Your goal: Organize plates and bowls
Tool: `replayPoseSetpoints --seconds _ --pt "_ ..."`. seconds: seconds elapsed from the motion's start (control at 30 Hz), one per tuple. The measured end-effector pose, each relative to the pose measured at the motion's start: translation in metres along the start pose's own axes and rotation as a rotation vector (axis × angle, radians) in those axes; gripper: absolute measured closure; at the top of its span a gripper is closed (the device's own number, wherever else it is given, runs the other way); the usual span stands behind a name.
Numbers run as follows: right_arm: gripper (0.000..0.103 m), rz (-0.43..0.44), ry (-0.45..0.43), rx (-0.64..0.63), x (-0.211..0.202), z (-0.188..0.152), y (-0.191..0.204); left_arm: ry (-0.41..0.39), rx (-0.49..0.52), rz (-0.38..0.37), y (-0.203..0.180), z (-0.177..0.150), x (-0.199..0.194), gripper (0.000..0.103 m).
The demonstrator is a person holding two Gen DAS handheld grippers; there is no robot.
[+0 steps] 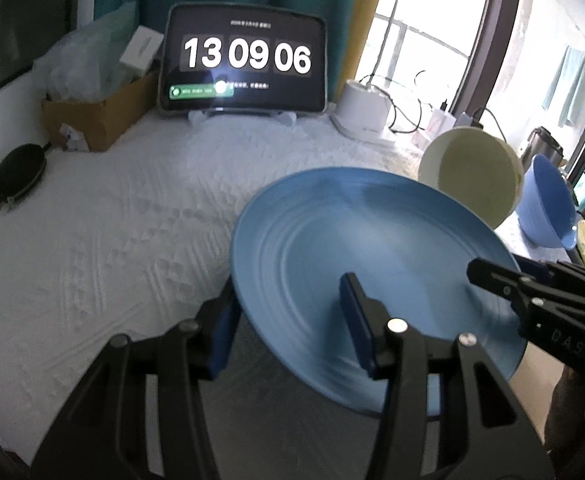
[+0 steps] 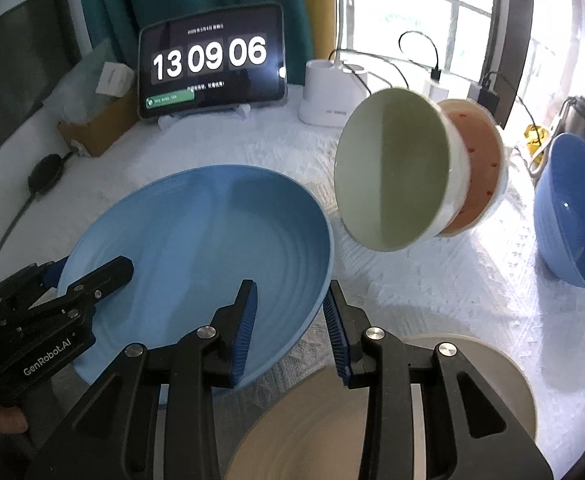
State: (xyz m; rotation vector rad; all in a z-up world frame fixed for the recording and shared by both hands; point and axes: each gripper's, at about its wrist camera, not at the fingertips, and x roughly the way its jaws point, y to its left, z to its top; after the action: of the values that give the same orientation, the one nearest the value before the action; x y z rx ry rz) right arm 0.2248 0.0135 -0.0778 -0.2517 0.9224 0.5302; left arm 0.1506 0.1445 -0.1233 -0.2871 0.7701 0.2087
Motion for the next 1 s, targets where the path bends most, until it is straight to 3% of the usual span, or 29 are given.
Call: replayPoseSetpoints --seconds 0.43,1.0 --pt "0.066 0.015 -0.065 0.023 -0.040 -0.011 -0.009 -0.025 0.011 -0.012 -0.014 -0.004 -0.031 0.053" --pt "0.066 0.010 -0.116 0.092 -0.075 -0.038 -0.045 -0.045 0.089 -0.032 -0.060 -0.018 -0.058 0.053"
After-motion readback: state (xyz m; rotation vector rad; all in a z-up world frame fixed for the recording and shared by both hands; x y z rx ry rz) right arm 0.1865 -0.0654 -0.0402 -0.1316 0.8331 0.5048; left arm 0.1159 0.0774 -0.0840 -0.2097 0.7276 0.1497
